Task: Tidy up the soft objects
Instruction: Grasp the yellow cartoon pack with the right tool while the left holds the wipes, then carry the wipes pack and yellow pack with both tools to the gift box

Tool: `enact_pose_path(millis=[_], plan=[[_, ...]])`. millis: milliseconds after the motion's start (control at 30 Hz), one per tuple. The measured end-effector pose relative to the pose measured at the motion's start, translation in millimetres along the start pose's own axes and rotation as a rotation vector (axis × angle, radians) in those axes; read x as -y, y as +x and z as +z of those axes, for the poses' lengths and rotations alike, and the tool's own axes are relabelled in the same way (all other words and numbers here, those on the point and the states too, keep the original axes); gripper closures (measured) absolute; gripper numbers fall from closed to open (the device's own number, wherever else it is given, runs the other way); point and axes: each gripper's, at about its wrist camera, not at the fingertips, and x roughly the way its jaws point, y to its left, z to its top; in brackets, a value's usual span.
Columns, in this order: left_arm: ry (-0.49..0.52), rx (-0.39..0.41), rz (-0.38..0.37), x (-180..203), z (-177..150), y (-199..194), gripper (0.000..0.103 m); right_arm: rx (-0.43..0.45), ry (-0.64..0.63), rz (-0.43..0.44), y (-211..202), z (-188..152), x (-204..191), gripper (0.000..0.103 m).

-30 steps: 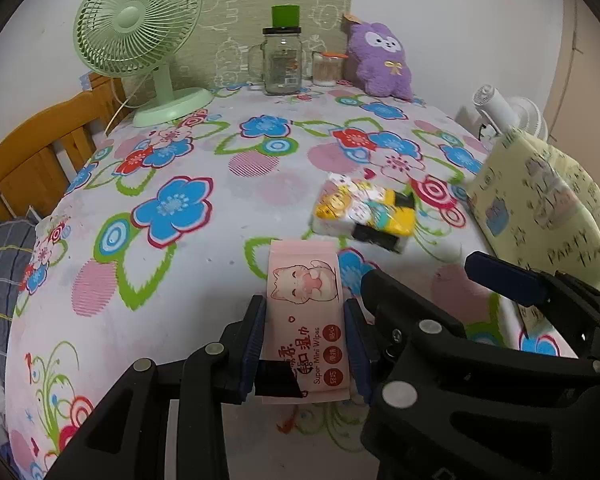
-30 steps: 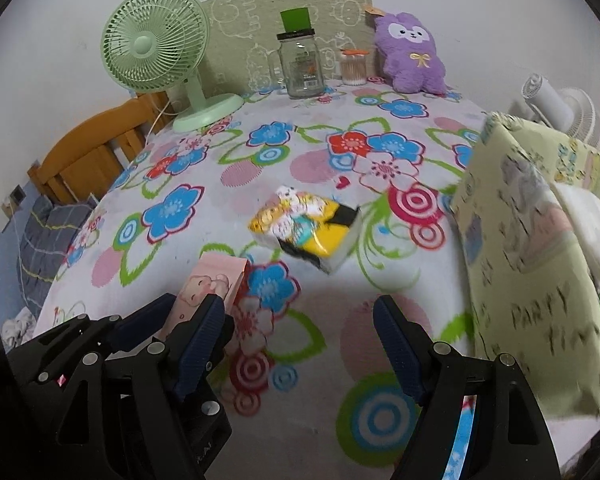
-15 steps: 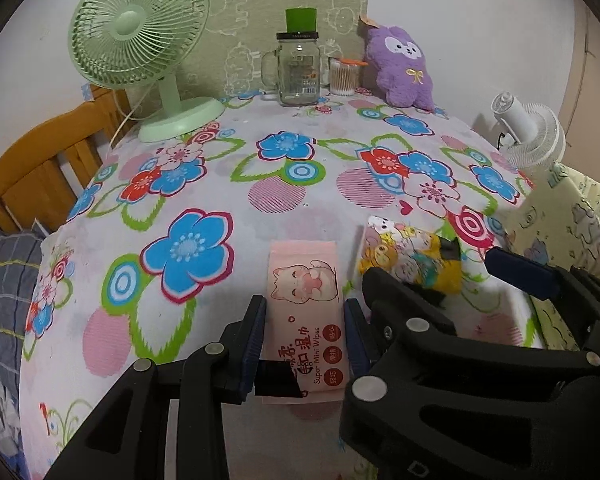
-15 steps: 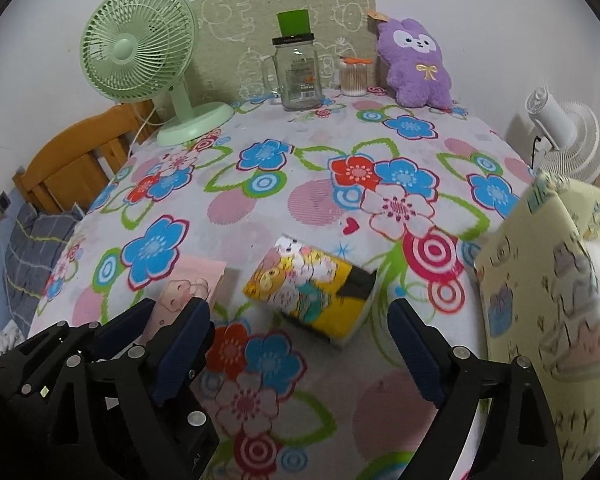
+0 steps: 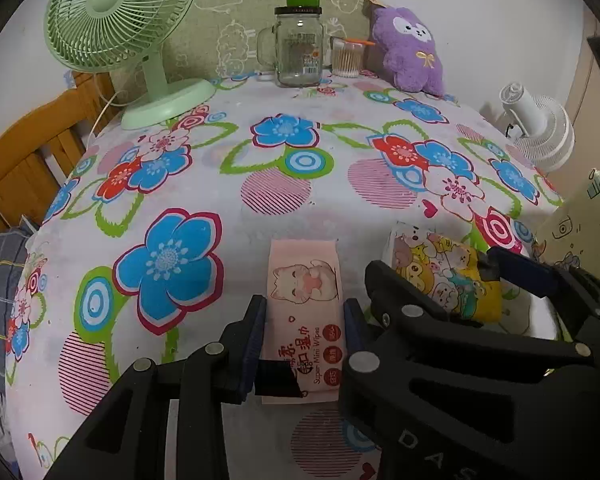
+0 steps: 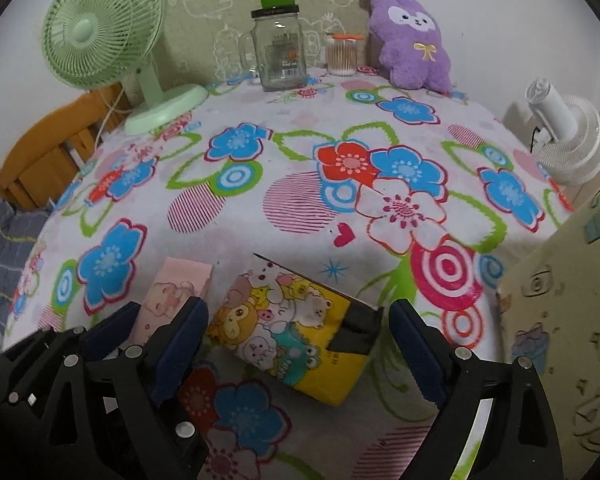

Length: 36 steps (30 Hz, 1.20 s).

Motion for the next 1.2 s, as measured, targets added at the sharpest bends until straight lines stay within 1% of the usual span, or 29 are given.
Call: enact_pose_path(millis=[100, 167, 233, 333, 500, 733, 1200], plan=[[0.011, 0.009, 0.008, 2.0, -0.9, -1.0, 0.064, 0.004, -0.001, -0.01, 0.3, -0.1, -1.1, 0.009], [0.02, 0.015, 0.018, 4.0, -1.2, -1.0, 0.064, 0.003, -0.008, -0.006, 0.5, -0.1, -2.4, 0.015], [0.023, 0.014, 0.02, 4.7, -1.4, -1.1, 0.064, 0.003, -0.019, -0.009, 0.1, 0.0, -3.5, 0.017], [0.028, 0.011, 0.017, 6.3, -2.3, -1.7, 0.064, 0.0, -0.026, -0.016, -0.4, -0.9, -2.9, 0.024], [0.032, 0.021, 0.016, 10.3, -5.4, -8.6, 0.064, 0.007, -0.02, -0.007, -7.4, -4.4, -0.6, 0.025], [0.026, 0.055, 0.016, 15.4, -9.4, -27.5, 0.064, 0.041, -0.022, 0.005, -26.9, -7.6, 0.7, 0.026], [0.022, 0.137, 0.028, 28.1, -20.2, -75.8, 0.064, 0.118, -0.047, 0.015, -79.8, -16.3, 2.2, 0.026]])
